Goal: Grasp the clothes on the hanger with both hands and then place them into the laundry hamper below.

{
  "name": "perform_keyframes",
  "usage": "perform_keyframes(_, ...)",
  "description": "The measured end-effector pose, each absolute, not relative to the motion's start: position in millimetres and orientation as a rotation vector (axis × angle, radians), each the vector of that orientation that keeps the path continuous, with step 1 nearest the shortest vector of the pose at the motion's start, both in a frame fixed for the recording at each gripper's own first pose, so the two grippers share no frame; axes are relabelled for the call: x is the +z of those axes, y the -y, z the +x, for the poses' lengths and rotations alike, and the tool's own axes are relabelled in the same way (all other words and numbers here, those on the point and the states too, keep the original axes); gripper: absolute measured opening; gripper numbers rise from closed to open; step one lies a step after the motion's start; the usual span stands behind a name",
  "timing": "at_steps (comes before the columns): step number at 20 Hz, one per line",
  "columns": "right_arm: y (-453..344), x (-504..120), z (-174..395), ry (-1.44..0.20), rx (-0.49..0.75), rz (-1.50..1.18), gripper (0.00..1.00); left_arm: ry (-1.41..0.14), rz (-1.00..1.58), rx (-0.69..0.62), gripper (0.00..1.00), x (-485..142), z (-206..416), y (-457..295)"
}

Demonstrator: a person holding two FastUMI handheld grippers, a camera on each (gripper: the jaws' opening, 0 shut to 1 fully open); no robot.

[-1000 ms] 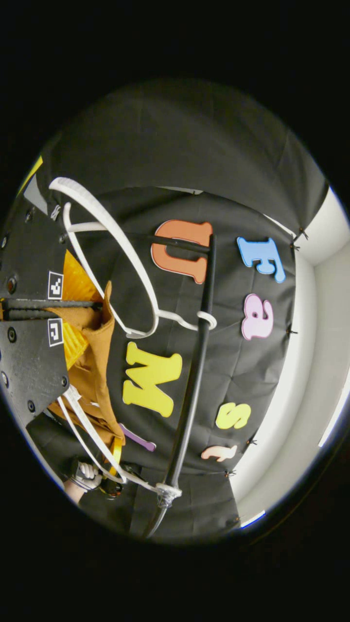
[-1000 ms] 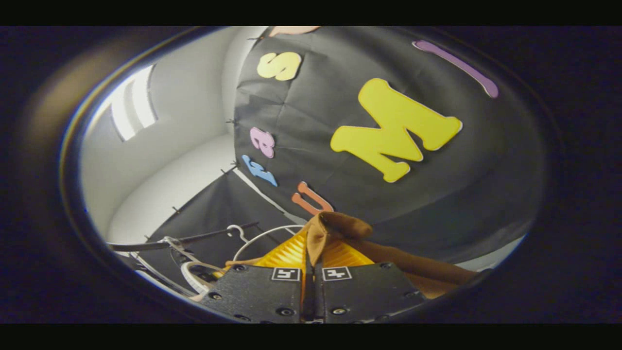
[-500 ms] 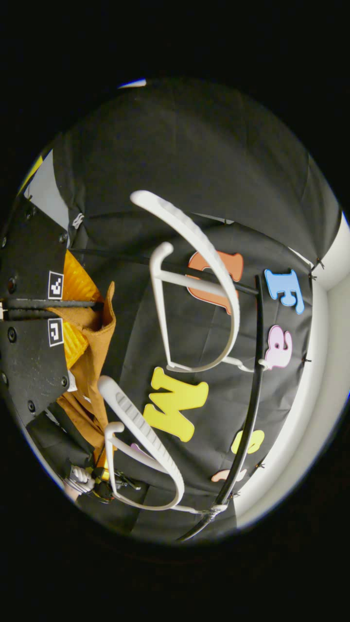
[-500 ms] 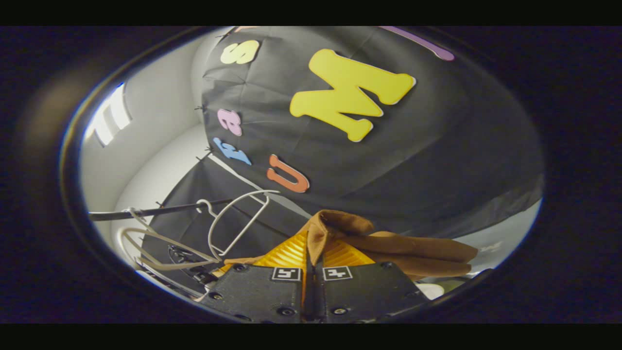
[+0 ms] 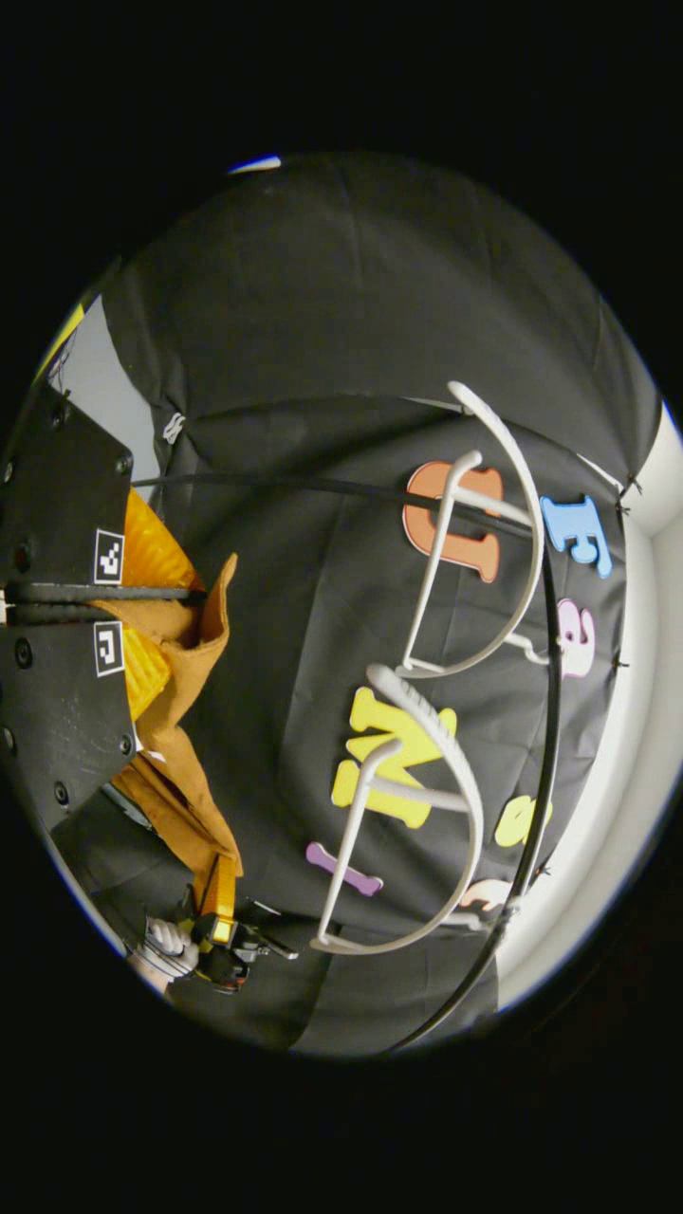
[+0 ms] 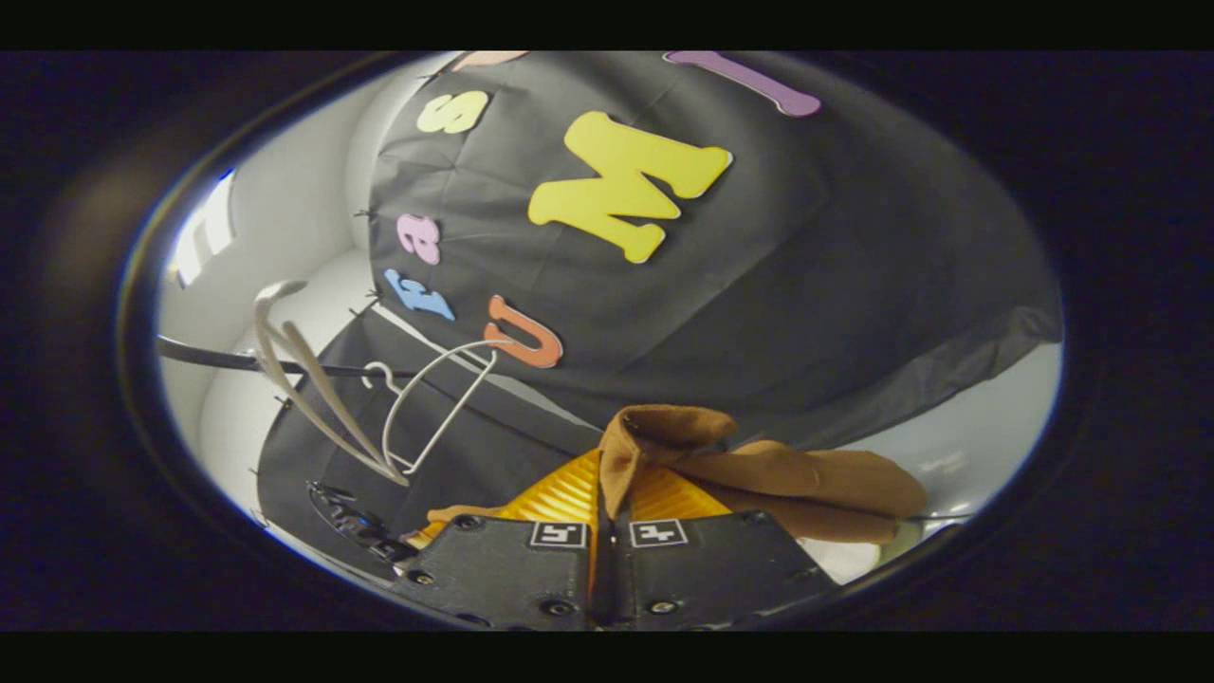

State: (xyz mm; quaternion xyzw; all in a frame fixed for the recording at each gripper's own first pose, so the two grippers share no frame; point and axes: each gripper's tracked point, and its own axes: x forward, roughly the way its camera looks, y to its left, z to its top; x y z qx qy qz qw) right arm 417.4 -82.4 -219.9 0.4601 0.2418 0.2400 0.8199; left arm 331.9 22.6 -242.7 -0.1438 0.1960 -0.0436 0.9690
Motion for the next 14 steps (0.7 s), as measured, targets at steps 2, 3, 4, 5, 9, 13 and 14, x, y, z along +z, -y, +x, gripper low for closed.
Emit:
perform_keyframes(2, 58.4, -212.5, 393.5, -0.513, 0.539, 0.970, 0.03, -0.386, -0.261, -0.140, 0.00, -233.6, 326.3, -3.8)
perform_keyframes(3, 43.6, -202.6, 382.0, -0.498, 0.562, 0.952, 0.03, -0.371, -0.250, -0.167, 0.01, -223.5, 320.4, 4.9)
perform_keyframes(4, 27.8, -190.0, 369.9, -0.492, 0.593, 0.932, 0.03, -0.348, -0.251, -0.200, 0.05, -210.6, 314.2, 16.3)
perform_keyframes(5, 12.1, -179.7, 353.4, -0.482, 0.623, 0.913, 0.03, -0.322, -0.252, -0.236, 0.04, -194.0, 307.8, 29.3)
perform_keyframes(9, -38.8, -127.6, 304.6, -0.441, 0.738, 0.822, 0.03, -0.225, -0.214, -0.376, 0.00, -131.1, 291.9, 77.9)
perform_keyframes(13, -87.2, -74.1, 257.6, -0.385, 0.840, 0.756, 0.03, -0.145, -0.227, -0.456, 0.00, -82.8, 275.2, 102.0)
perform_keyframes(14, -95.2, -64.2, 251.2, -0.375, 0.856, 0.737, 0.03, -0.131, -0.240, -0.465, 0.04, -73.2, 272.9, 103.3)
